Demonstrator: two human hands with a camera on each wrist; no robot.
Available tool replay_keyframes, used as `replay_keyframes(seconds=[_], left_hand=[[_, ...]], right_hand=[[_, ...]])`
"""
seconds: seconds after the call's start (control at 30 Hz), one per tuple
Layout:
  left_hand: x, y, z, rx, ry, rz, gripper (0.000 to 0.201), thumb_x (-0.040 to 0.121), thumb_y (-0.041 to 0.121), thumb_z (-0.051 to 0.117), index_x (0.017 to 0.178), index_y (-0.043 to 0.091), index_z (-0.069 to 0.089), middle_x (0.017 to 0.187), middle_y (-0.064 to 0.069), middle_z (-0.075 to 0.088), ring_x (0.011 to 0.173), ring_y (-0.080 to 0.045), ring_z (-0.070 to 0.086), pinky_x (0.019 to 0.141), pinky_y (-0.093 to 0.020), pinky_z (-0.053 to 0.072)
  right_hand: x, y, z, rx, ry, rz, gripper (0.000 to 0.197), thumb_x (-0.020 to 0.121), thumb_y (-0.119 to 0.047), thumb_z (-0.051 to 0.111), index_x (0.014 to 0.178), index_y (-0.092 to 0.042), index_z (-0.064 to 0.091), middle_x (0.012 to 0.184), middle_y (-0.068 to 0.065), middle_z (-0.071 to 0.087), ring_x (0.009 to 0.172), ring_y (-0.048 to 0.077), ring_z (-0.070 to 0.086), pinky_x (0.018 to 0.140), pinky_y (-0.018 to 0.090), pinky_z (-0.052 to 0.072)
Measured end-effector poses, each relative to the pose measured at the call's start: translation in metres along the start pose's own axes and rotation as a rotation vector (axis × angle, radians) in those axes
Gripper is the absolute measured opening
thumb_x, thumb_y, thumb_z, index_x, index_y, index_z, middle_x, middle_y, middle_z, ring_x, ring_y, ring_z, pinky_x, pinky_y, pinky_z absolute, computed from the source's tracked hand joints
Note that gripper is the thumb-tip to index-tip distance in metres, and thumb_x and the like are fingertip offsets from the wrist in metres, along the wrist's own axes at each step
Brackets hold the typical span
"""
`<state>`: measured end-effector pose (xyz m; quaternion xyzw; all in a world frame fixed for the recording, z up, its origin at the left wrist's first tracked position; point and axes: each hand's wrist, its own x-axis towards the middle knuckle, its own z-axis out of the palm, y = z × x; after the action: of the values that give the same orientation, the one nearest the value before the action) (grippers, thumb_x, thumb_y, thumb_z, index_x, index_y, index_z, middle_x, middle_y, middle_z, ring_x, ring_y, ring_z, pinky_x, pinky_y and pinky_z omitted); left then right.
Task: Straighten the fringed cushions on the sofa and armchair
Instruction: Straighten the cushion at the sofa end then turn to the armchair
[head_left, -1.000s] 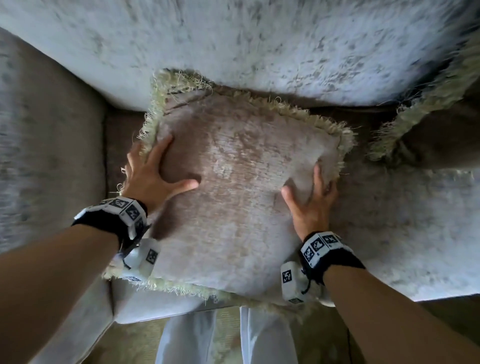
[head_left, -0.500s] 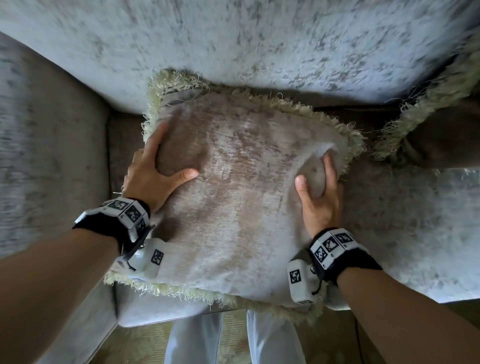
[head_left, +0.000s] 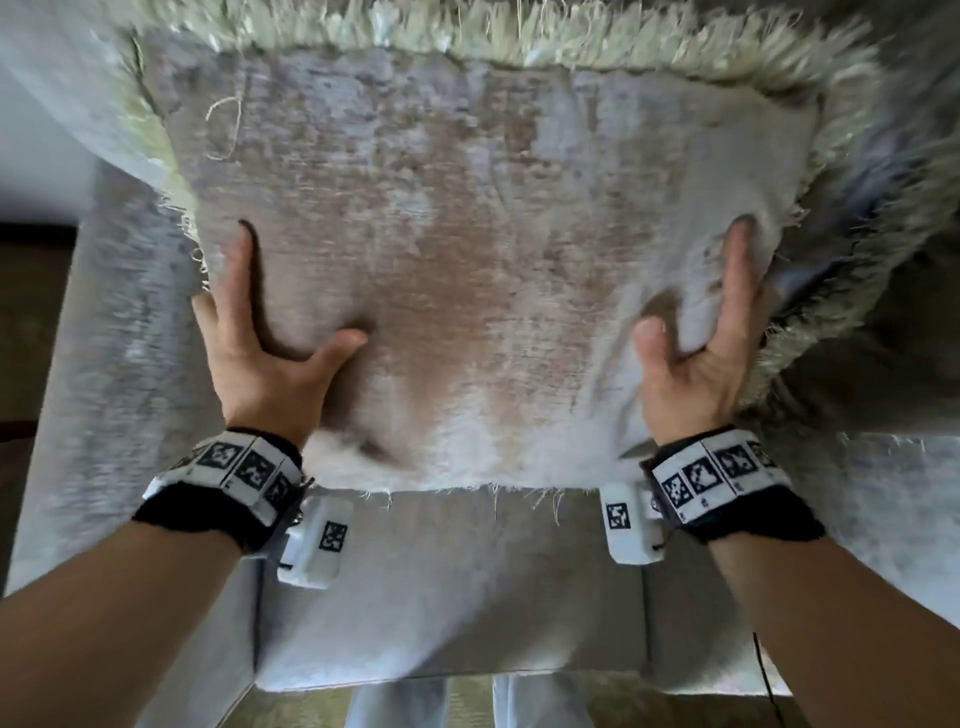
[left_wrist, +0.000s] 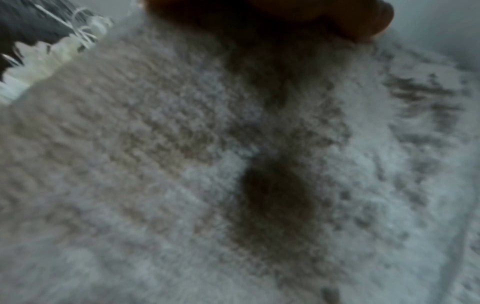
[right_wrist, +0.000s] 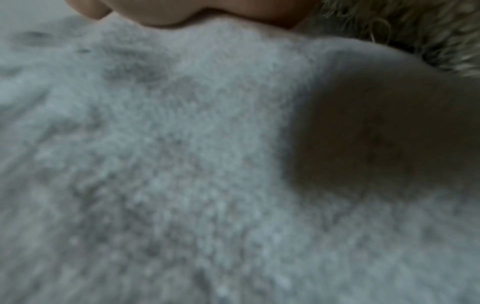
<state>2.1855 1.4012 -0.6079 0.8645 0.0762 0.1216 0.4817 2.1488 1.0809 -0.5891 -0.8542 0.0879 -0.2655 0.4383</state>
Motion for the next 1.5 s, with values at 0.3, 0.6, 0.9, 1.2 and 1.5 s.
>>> replay_keyframes(seconds=[0.3, 0.6, 0.9, 1.2, 1.5], left_hand=[[0.023, -0.041, 0.046, -0.055, 0.049, -0.058, 0.117, 0.062, 0.039, 0.081, 0.159, 0.022, 0.019, 0.127, 0.001, 0.032, 0.12, 0.022, 0.033, 0.109, -0.003, 0.02], [0.027, -0.035, 0.028, 0.02, -0.021, -0.077, 0.102, 0.065, 0.045, 0.077, 0.154, 0.026, 0.032, 0.141, -0.018, 0.03, 0.125, -0.009, 0.036, 0.105, 0.0, 0.024], [0.042, 0.034, -0.069, 0.363, -0.173, -0.254, 0.035, 0.087, 0.04, 0.069, 0.119, 0.025, 0.068, 0.123, -0.002, 0.064, 0.1, -0.021, 0.064, 0.092, -0.03, 0.047], [-0.023, 0.115, -0.241, 0.635, -0.431, -0.325, 0.035, 0.09, 0.046, 0.063, 0.124, 0.042, 0.06, 0.107, 0.014, 0.068, 0.102, -0.015, 0.066, 0.096, -0.039, 0.052], [-0.207, 0.168, -0.451, 0.806, -0.261, -0.604, 0.042, 0.09, 0.055, 0.054, 0.13, 0.042, 0.054, 0.113, 0.014, 0.066, 0.101, -0.013, 0.063, 0.09, -0.039, 0.054]], right_hand=[[0.013, 0.044, 0.045, -0.116, -0.067, 0.075, 0.091, 0.085, -0.07, 0.055, 0.157, -0.023, 0.026, 0.136, -0.004, 0.026, 0.131, 0.011, 0.041, 0.101, 0.043, 0.049], [0.005, 0.028, 0.038, -0.178, -0.07, 0.104, 0.079, 0.087, -0.058, 0.06, 0.154, -0.023, 0.035, 0.142, 0.021, 0.031, 0.13, 0.03, 0.043, 0.101, 0.047, 0.048], [0.011, -0.079, 0.028, -0.242, -0.158, -0.092, 0.033, 0.092, -0.04, 0.064, 0.103, -0.01, 0.07, 0.1, 0.007, 0.059, 0.088, 0.027, 0.061, 0.077, 0.048, 0.052], [0.014, -0.249, 0.064, -0.621, -1.197, -0.483, 0.054, 0.096, -0.058, 0.047, 0.139, -0.025, 0.05, 0.129, 0.004, 0.057, 0.118, 0.029, 0.056, 0.098, 0.043, 0.044], [-0.095, -0.459, 0.08, -0.52, -1.509, -1.019, 0.049, 0.092, -0.049, 0.055, 0.135, -0.026, 0.056, 0.136, 0.003, 0.059, 0.12, 0.025, 0.057, 0.094, 0.035, 0.045]])
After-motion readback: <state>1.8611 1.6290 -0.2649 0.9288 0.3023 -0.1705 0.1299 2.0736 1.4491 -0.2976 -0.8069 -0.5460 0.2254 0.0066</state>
